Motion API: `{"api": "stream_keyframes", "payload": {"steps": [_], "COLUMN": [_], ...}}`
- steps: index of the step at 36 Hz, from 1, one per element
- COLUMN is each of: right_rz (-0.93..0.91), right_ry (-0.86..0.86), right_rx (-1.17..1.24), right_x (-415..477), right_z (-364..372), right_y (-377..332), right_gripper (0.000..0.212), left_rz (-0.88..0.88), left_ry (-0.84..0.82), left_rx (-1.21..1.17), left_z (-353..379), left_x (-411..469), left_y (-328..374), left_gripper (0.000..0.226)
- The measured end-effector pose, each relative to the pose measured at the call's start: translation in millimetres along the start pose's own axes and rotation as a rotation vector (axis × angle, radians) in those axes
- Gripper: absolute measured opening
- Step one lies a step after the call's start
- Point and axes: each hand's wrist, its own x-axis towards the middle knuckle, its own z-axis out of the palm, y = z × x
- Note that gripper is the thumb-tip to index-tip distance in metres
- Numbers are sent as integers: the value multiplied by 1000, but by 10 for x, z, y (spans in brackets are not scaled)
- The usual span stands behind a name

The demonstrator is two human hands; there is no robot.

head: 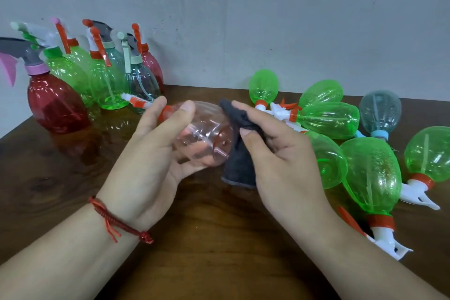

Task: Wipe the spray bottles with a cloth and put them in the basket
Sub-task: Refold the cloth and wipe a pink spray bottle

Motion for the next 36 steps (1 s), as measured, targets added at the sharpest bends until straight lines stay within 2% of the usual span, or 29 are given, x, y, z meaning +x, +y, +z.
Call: {"api": "stream_keyframes", "payload": {"steps": [1,2,3,5,9,14,16,19,25,28,31,33,36], "right_rz": [126,248,367,516,641,774,829,868,818,669,456,345,301], "right_ry": [23,33,39,2,-158,-321,-433,-450,-374,-150,40,51,26], "right_rx": [135,289,437,584,759,891,894,951,834,664,460,328,195], "right_x": [3,7,6,-7,-29,-30,-54,-39,23,69,105,80,12], "right_z": [22,29,43,65,65,-40,-63,-83,-144,-166,-176,-142,-71], "right_y": [-32,-33,-34,-62,-64,-36,-42,-35,-35,-97,-88,-94,-95], "right_gripper": [40,38,37,35,42,53,56,57,51,39,32,31,37], "left_rz": [26,60,121,235,398,576,599,617,644,628,546,495,455], "left_ry": [28,45,25,2,-56,-218,-303,-356,-283,-244,-316,-358,-312], "left_rx": [-29,-31,-37,-4,158,337,373,404,371,436,481,459,379], "left_z": [10,15,39,58,13,-2,-14,-33,-85,-159,-214,-221,-224], "left_x": [5,-2,-23,-49,-58,-63,-62,-54,12,80,123,122,132], "left_y": [3,-2,14,23,-29,-44,-42,-23,38,93,122,91,10], "left_gripper": [70,80,82,78,78,88,89,93,91,95,96,95,94]}}
